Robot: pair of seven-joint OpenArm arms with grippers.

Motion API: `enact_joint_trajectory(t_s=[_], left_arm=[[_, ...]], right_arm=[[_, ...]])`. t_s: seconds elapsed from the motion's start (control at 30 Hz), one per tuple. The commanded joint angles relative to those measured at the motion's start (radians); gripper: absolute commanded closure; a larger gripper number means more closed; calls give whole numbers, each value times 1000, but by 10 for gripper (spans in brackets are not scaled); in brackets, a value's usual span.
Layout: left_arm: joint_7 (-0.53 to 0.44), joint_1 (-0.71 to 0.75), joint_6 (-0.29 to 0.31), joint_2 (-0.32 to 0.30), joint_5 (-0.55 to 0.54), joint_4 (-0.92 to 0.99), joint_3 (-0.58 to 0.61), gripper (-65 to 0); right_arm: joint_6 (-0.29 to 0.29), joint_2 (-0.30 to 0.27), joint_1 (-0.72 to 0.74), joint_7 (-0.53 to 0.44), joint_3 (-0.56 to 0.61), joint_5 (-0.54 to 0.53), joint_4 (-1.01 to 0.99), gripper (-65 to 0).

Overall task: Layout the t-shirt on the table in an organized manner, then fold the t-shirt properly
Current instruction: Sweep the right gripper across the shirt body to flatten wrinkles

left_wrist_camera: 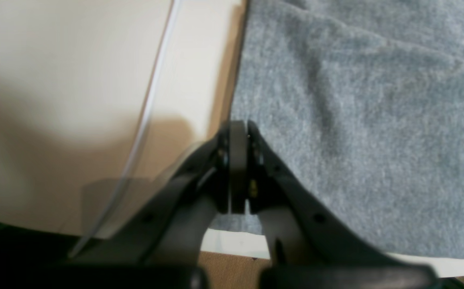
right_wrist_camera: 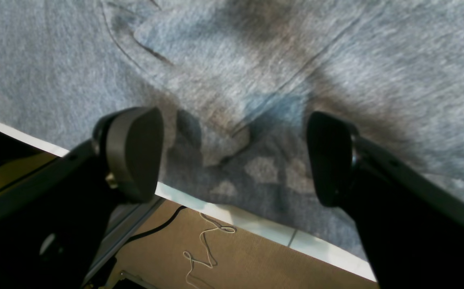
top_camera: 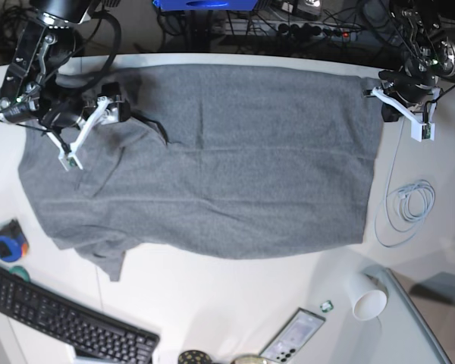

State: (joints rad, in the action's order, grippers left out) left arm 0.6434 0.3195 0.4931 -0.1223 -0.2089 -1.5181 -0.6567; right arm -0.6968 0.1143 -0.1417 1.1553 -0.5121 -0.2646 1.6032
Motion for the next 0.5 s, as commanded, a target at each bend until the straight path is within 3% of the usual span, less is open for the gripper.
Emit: enact_joint_trajectory(t_s=[0.0, 0.47], left_arm=[[-18, 0, -4, -14, -5, -14, -4, 0], [-18, -1, -4, -14, -5, -14, -4, 0]], right_arm=[[-1, -3, 15, -8, 3, -15, 15, -509], [-1, -1, 46, -8, 5, -15, -80, -507]])
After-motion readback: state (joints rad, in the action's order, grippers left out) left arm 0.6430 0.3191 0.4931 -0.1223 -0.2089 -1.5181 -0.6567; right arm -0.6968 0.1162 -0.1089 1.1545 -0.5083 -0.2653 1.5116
